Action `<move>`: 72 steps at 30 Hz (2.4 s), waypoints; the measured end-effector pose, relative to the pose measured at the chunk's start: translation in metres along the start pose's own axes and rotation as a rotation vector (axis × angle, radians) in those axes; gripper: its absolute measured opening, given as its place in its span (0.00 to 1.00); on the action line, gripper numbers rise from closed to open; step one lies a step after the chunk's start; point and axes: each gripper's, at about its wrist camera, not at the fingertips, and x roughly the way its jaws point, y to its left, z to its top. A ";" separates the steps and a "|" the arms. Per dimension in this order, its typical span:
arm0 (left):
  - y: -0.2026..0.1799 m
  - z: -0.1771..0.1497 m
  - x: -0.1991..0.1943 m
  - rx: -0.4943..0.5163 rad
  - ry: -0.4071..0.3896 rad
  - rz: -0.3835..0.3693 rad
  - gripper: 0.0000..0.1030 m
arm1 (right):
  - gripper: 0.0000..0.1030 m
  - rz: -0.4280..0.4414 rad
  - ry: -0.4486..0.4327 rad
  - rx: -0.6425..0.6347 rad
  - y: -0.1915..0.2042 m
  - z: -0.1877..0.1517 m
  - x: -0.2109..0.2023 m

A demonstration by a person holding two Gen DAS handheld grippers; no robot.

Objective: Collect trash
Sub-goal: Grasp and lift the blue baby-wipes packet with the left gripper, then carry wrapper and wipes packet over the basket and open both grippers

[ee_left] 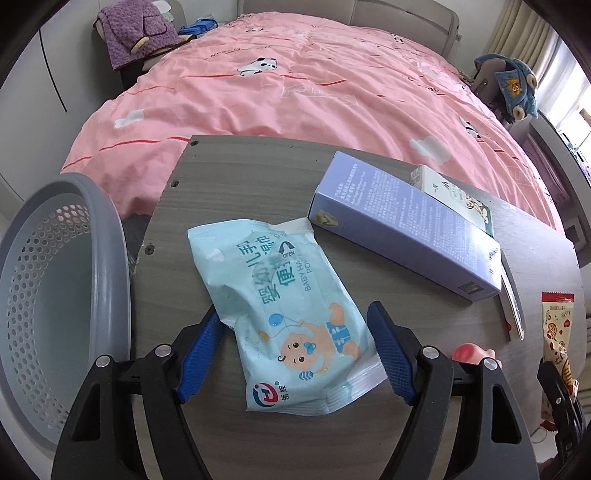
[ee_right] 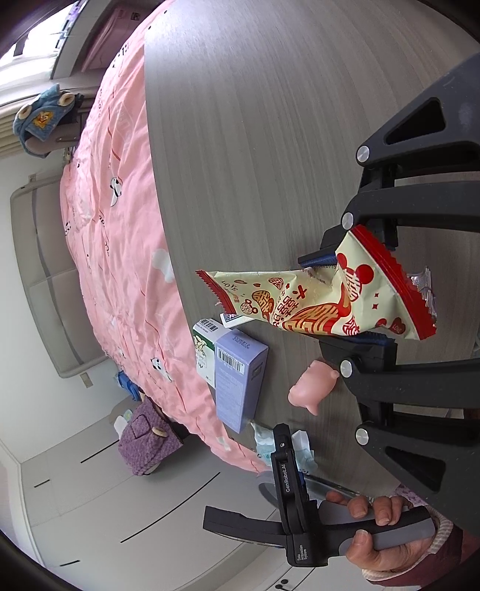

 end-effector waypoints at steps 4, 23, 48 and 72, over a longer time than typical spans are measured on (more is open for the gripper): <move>-0.002 -0.005 -0.010 0.031 -0.034 -0.007 0.70 | 0.29 -0.004 0.003 -0.006 0.002 0.001 0.000; 0.049 -0.034 -0.096 0.052 -0.254 0.057 0.70 | 0.29 0.049 -0.011 -0.133 0.089 0.007 -0.001; 0.224 -0.066 -0.107 -0.127 -0.299 0.180 0.70 | 0.29 0.237 0.147 -0.442 0.301 -0.019 0.076; 0.259 -0.054 -0.087 -0.190 -0.242 0.171 0.71 | 0.50 0.268 0.159 -0.463 0.341 -0.011 0.105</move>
